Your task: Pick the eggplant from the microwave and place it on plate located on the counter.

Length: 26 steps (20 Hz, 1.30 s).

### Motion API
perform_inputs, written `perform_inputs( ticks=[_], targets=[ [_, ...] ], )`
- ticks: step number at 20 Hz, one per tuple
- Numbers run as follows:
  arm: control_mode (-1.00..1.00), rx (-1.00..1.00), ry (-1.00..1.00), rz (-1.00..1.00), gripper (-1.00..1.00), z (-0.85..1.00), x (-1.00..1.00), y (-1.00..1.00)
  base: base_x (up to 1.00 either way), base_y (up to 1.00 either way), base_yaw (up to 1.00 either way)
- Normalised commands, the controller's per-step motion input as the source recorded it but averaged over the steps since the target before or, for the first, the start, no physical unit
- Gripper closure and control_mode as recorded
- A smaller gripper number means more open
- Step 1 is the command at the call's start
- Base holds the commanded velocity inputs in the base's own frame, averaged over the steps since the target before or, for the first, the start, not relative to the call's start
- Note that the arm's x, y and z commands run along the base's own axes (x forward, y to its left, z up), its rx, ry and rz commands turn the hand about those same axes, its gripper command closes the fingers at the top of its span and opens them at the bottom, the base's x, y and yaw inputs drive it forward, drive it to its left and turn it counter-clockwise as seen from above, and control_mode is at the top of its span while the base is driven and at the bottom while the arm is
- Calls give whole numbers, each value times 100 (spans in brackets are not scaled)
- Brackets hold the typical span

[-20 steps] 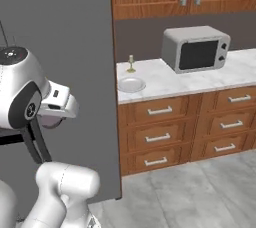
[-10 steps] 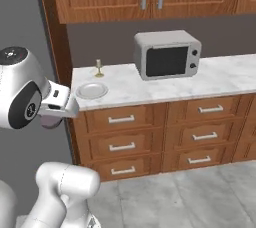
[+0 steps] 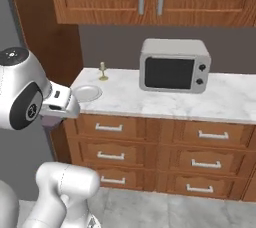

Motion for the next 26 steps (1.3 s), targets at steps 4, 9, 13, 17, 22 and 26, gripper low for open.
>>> perform_inputs(
  ticks=[4, 9, 13, 17, 22, 26],
  targets=[
    [100, 0, 0, 0, 100, 0, 0, 0, 77, -72, 51],
    [100, 0, 0, 0, 100, 0, 0, 0, 81, -66, 47],
    [100, 0, 0, 0, 100, 0, 0, 0, 67, -41, 44],
    [100, 0, 0, 0, 100, 0, 0, 0, 43, -11, 26],
    [100, 0, 0, 0, 100, 0, 0, 0, 29, 34, 8],
    [100, 0, 0, 0, 100, 0, 0, 0, 47, 8, 7]
  ],
)
